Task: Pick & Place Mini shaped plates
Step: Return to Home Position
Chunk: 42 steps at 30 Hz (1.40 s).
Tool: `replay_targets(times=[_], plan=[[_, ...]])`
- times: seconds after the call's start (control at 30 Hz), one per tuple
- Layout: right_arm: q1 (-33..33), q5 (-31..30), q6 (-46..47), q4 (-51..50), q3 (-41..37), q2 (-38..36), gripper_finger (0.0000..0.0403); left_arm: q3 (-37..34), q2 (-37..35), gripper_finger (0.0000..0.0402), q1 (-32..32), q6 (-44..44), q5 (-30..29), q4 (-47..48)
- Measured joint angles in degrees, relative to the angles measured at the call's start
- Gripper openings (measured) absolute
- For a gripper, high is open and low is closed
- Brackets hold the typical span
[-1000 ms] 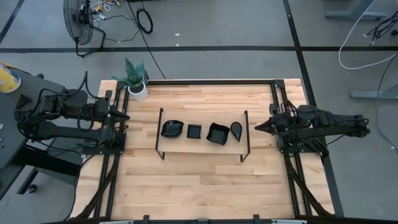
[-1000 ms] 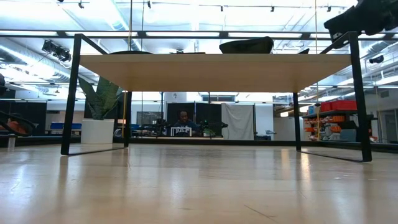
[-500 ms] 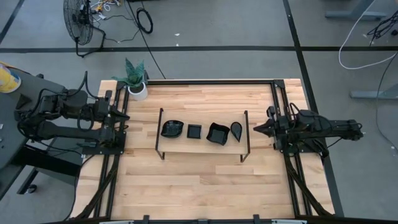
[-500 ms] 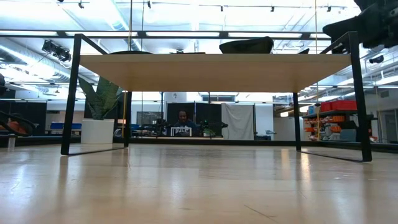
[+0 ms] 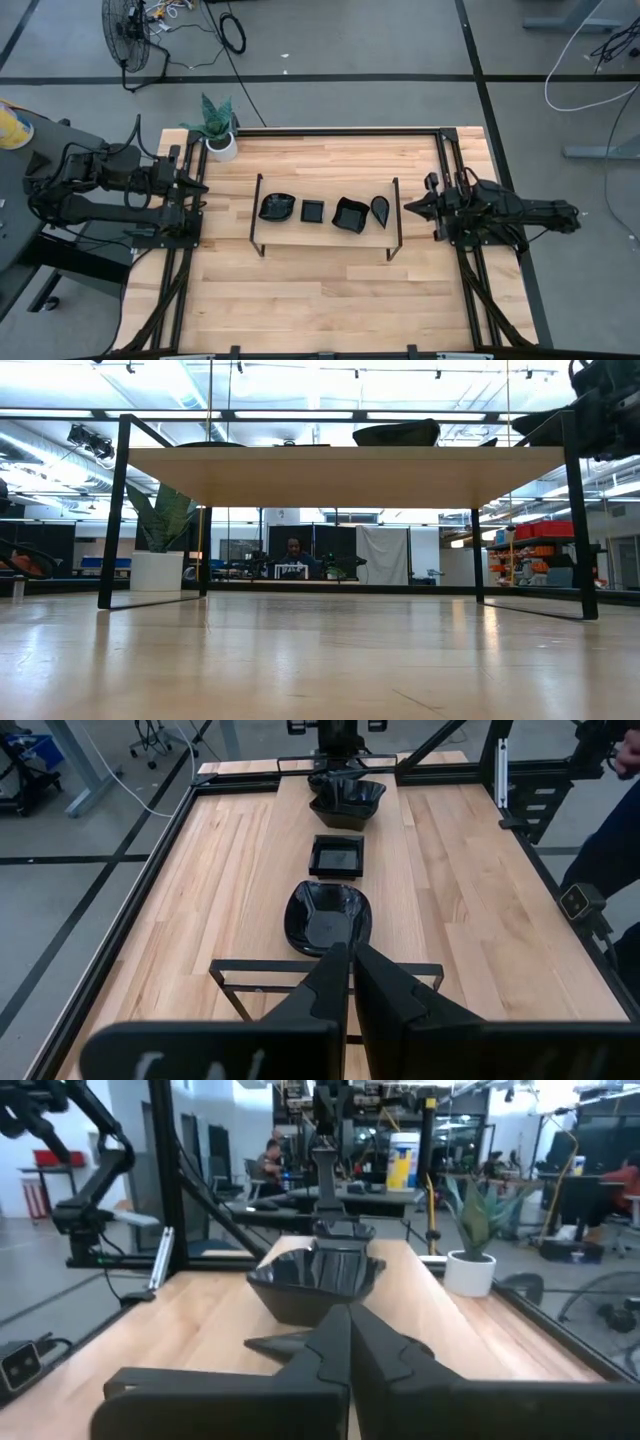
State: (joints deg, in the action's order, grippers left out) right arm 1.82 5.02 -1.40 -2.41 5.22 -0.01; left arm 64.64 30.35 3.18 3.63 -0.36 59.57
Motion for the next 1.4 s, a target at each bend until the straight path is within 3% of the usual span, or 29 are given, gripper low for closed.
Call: replay_targets(times=[0.43,1.4], plan=[[0.61,2.07,2.14,6.85,-4.29,0.0,0.0002,0.0,0.0,0.0025,0.02,-0.01,0.0,-0.02],[0.59,1.89,2.24,4.51,-4.27,0.35,0.0002,0.0,0.0,0.0025,0.01,0.01,0.0,0.0]])
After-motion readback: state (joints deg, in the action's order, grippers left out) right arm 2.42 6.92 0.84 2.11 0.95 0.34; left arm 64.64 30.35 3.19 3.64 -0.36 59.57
